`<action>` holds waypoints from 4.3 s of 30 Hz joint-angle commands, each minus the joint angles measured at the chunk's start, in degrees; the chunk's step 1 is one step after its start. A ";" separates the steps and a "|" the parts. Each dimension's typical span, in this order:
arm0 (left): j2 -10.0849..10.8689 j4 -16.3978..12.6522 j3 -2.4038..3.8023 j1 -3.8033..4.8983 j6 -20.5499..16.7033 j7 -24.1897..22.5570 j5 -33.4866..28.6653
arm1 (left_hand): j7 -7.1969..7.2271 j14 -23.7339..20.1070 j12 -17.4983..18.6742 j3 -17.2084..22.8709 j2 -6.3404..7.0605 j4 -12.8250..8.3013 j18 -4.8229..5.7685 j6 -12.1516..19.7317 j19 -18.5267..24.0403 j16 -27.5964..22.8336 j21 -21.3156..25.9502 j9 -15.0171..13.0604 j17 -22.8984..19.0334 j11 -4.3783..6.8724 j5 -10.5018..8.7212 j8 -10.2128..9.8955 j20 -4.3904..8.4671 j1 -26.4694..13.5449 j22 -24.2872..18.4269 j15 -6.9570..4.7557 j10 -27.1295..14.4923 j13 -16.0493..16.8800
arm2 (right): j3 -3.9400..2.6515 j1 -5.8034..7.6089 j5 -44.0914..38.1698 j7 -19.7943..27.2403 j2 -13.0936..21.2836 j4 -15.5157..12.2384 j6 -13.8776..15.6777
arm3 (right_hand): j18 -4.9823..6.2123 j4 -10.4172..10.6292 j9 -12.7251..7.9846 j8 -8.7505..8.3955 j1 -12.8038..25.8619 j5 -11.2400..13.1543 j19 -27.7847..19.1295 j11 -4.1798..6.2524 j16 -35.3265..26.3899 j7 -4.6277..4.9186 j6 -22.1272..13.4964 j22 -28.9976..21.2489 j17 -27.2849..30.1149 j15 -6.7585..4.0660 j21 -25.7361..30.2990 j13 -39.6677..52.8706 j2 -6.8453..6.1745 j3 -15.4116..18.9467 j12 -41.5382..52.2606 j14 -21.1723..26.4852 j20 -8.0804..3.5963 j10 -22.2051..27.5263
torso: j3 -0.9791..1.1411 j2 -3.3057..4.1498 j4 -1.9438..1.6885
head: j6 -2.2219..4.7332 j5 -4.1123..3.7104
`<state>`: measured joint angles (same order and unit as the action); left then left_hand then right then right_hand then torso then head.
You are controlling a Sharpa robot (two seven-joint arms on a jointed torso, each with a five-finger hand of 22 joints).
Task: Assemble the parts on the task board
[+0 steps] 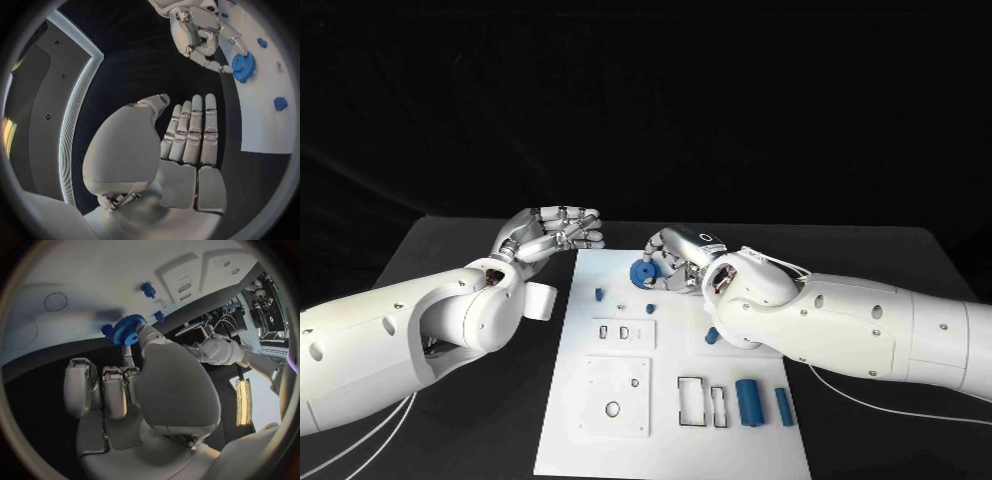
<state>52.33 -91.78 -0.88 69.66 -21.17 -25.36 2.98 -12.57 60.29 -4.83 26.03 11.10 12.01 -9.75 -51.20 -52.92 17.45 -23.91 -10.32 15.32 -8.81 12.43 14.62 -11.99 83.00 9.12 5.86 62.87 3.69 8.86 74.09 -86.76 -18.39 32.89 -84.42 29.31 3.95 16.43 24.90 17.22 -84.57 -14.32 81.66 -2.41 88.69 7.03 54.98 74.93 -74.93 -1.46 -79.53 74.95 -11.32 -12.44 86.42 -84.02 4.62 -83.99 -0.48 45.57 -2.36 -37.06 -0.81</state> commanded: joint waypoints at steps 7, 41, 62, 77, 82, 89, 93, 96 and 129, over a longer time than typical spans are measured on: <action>-0.08 -0.23 0.05 0.06 1.03 -0.31 -0.12 | 0.04 -0.05 0.25 0.08 -0.14 -0.20 -0.63 0.17 0.31 -0.29 -0.06 -0.01 0.06 -0.37 -0.33 -0.22 -0.17 -0.55 -0.08 0.45 0.04 0.07 | 0.08 -0.41 -0.54 -0.26 -1.02 1.36 -1.67 | -0.71 0.04 0.08 0.09 0.12 -0.10 0.12 0.48 0.19 -0.48 0.88 3.62 -9.77 -0.34 -0.19 11.57 0.54 -0.42 0.33 -4.97 -0.06 -3.87 | 0.07 -0.05 0.07 | -0.15 0.22; 0.12 -0.33 0.05 0.07 1.06 -0.15 -0.12 | 0.04 -0.05 0.25 0.08 -0.14 -0.20 -0.63 0.17 0.31 -0.29 -0.06 -0.01 0.06 -0.37 -0.33 -0.22 -0.17 -0.55 -0.08 0.45 0.04 0.07 | 0.22 -0.82 1.79 0.97 -2.16 3.40 -3.85 | -0.40 0.39 -0.79 -7.10 9.55 -0.08 -0.72 -1.82 0.12 1.97 -4.44 3.09 -9.30 1.68 1.26 8.67 0.22 6.76 -2.63 -4.83 1.76 -1.70 | 0.10 -0.07 0.14 | -0.38 0.35; 0.28 -0.42 0.05 0.08 1.02 -0.15 -0.12 | 0.04 -0.05 0.25 0.08 -0.14 -0.20 -0.63 0.17 0.31 -0.29 -0.06 -0.01 0.06 -0.37 -0.33 -0.22 -0.17 -0.55 -0.08 0.45 0.04 0.07 | 0.30 -0.82 2.59 0.22 -1.34 3.33 -6.14 | -0.46 0.38 -0.45 -6.77 10.70 -0.03 -0.49 -1.46 0.21 1.57 -3.01 3.41 -9.67 1.41 1.06 9.34 1.41 6.95 -1.97 -4.91 1.57 -2.19 | 0.06 -0.10 0.09 | -0.55 0.40; 0.31 0.15 0.05 0.07 1.02 -0.21 -0.12 | 0.03 0.00 0.61 0.21 -0.14 -0.53 -0.64 0.17 0.37 -0.57 -0.12 -0.06 0.28 -0.38 -0.34 -0.31 -0.19 -0.67 -0.13 0.45 0.20 0.08 | 0.10 0.40 6.11 5.40 9.57 -6.16 3.52 | -0.47 0.01 -0.32 -6.91 8.77 -0.08 -0.43 -1.23 0.17 1.34 -2.44 3.55 -9.46 1.18 1.07 9.53 1.41 6.01 -1.78 -4.87 1.33 -2.36 | 0.27 -0.33 0.44 | 0.01 0.40; 0.24 0.47 0.04 0.05 1.08 -0.23 -0.12 | 0.03 0.00 0.65 0.23 -0.15 -0.58 -0.64 0.17 0.37 -0.60 -0.13 -0.07 0.31 -0.38 -0.34 -0.32 -0.19 -0.67 -0.13 0.45 0.21 0.08 | 0.03 1.82 12.01 10.59 16.16 -8.77 2.95 | -0.30 -0.44 -0.28 -7.28 5.30 -0.01 -1.00 -1.19 0.00 1.35 -2.11 3.04 -8.81 1.12 1.83 9.18 0.71 4.86 -2.17 -4.72 1.22 -2.09 | 0.47 -0.68 1.08 | 0.14 0.19; -0.16 0.84 0.03 0.03 1.34 -0.25 -0.12 | 0.03 0.00 0.65 0.23 -0.15 -0.58 -0.64 0.17 0.37 -0.60 -0.13 -0.07 0.31 -0.38 -0.34 -0.32 -0.19 -0.67 -0.13 0.45 0.21 0.08 | 0.03 2.49 17.94 17.38 22.27 -6.83 -3.08 | -0.03 -0.86 -0.40 -8.14 1.55 -2.96 -1.91 -1.43 -0.17 1.67 -2.55 2.20 -8.24 1.29 3.04 8.37 -0.96 4.12 -3.07 -4.57 1.33 -1.37 | 0.96 -0.95 1.72 | 0.08 -0.04; -0.39 1.06 0.01 0.01 1.48 -0.23 -0.12 | 0.03 0.00 0.65 0.23 -0.15 -0.58 -0.64 0.17 0.37 -0.60 -0.13 -0.07 0.31 -0.38 -0.34 -0.32 -0.19 -0.67 -0.13 0.45 0.21 0.08 | 0.05 2.44 19.05 19.29 24.27 -5.29 -5.26 | 0.00 -0.90 -0.46 -8.46 0.90 -2.65 -2.00 -1.54 -0.17 1.78 -2.87 2.15 -8.31 1.39 3.19 8.21 -1.63 4.29 -3.25 -4.58 1.42 -1.21 | 1.17 -0.99 1.71 | -0.08 -0.16; -0.50 1.28 0.00 0.00 1.54 -0.23 -0.12 | 0.03 0.00 0.65 0.23 -0.15 -0.58 -0.64 0.17 0.37 -0.60 -0.13 -0.07 0.31 -0.38 -0.34 -0.32 -0.19 -0.67 -0.13 0.45 0.21 0.08 | 0.08 2.04 19.31 19.97 25.17 -3.95 -6.72 | 0.02 -0.92 -0.48 -8.59 0.62 -2.54 -2.08 -1.58 -0.15 1.83 -3.00 2.08 -8.42 1.43 3.31 8.12 -1.85 4.41 -3.35 -4.60 1.45 -1.12 | 1.28 -0.97 1.73 | -0.16 -0.01; -0.61 1.92 -0.01 -0.01 1.65 -0.20 -0.12 | 0.03 0.00 0.65 0.23 -0.15 -0.58 -0.64 0.17 0.37 -0.60 -0.13 -0.07 0.31 -0.38 -0.34 -0.32 -0.19 -0.67 -0.13 0.45 0.21 0.08 | 0.22 -1.17 19.54 19.21 22.62 0.09 -8.30 | -0.15 -0.21 -0.17 -8.25 -0.69 -4.24 -1.49 -1.43 -0.02 1.65 -1.58 2.86 -9.01 1.33 2.74 8.85 -0.78 3.44 -2.59 -4.73 1.44 -1.67 | 0.99 -0.92 1.66 | -0.35 0.02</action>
<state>51.79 -89.77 -0.93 69.61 -20.52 -25.17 2.96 -12.57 60.29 -4.43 26.26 10.87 11.78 -9.74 -51.20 -52.93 17.07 -23.91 -10.32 15.58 -8.81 12.43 14.62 -11.99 82.77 9.06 5.86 62.87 3.67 9.07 73.05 -67.30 1.10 55.64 -84.33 21.48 3.96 16.21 24.64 8.86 -84.92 -18.31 79.90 -4.00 88.69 8.59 53.03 74.95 -74.91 -0.11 -76.56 74.93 -12.39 -8.73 83.65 -84.12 6.15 -83.93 0.50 44.59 -0.75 -37.34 -0.82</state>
